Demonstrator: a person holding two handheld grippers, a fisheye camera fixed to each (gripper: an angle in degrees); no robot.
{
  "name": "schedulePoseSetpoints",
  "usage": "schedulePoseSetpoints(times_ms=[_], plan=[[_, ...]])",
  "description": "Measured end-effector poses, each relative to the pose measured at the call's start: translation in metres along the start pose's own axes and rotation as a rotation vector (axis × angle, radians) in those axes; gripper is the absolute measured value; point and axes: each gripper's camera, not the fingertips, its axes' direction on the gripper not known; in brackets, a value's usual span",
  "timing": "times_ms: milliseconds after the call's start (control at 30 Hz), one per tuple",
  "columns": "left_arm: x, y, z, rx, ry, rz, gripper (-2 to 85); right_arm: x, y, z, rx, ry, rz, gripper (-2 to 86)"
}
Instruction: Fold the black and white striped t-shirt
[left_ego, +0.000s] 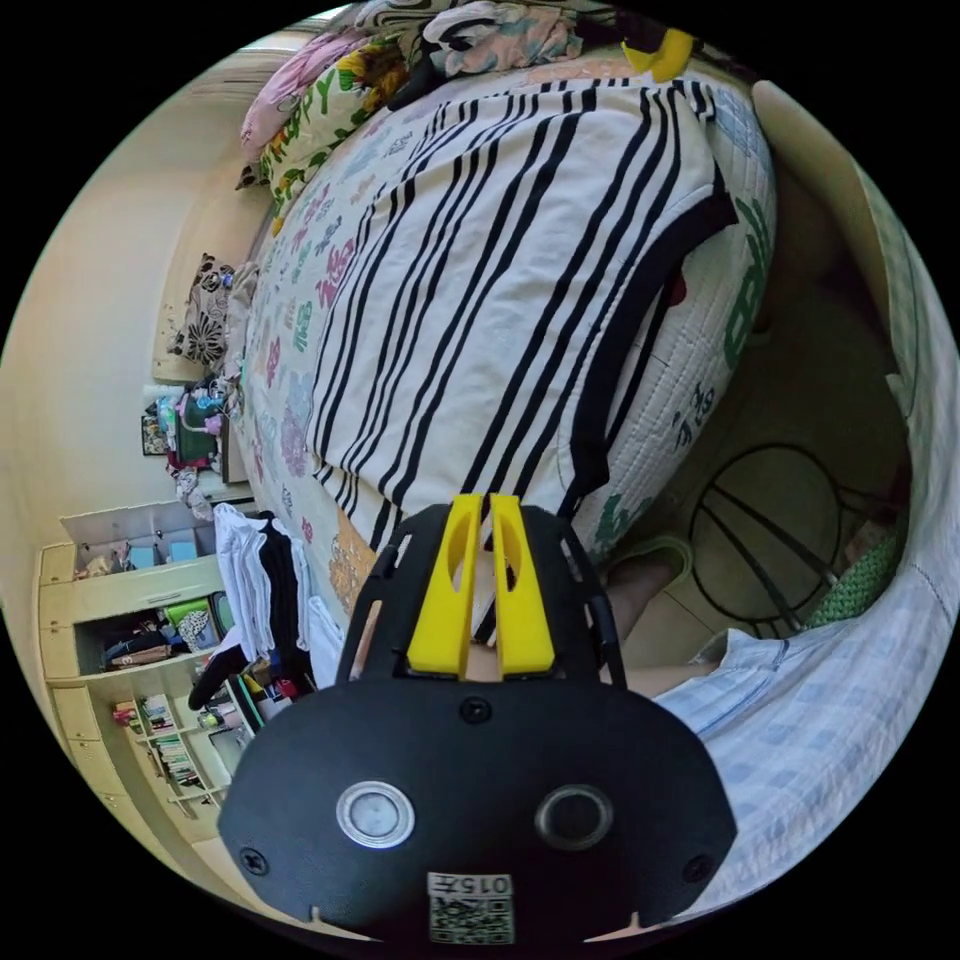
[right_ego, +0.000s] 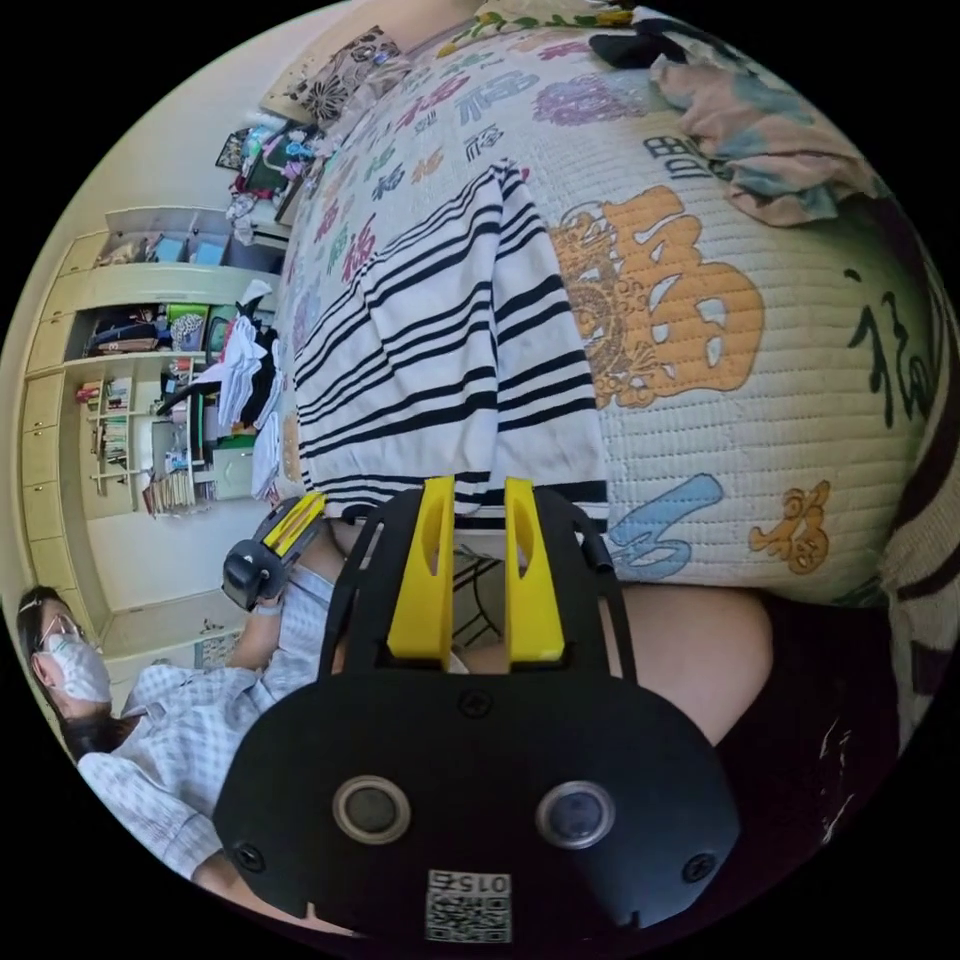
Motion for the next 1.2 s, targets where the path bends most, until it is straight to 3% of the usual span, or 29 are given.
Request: schedulePoseSetpoints(times_ms=[300,533,600,733,833,1000,1100,1200], plan=[[-0.004,-0.003,0.013,0.052,0.016,-0.016,0.2,0.0,-0.011,0.028,-0.114,0.091,-0.053,4.3],[-0.016,-0.004,0.038,-0.009,0.15,0.051,-0.1,0.004,0.007,0.016,-0.041,0.096,-0.11,1.2],[-0.043,-0.011,0.039,-0.042,0.263,0.048,0.3,0.007,0.013,0.013,-0.006,0.079,-0.121,1.0],[-0.1,-0.035,0.019,0.097,0.282,-0.043,1.1,0.018,0.028,0.01,0.082,0.026,-0.146,0.8],[-0.137,-0.08,0.003,0.225,0.292,-0.083,1.6,0.033,0.036,0.01,0.154,-0.08,-0.128,0.8],[-0.182,-0.188,0.004,0.383,0.569,-0.219,3.4,0.049,0.039,0.007,0.214,-0.207,-0.101,0.6],[-0.182,-0.249,0.032,0.284,0.748,-0.244,5.1,0.047,0.038,0.009,0.213,-0.213,-0.112,0.5],[-0.17,-0.286,0.053,0.188,0.721,-0.227,5.1,0.043,0.038,0.011,0.21,-0.204,-0.126,0.5]])
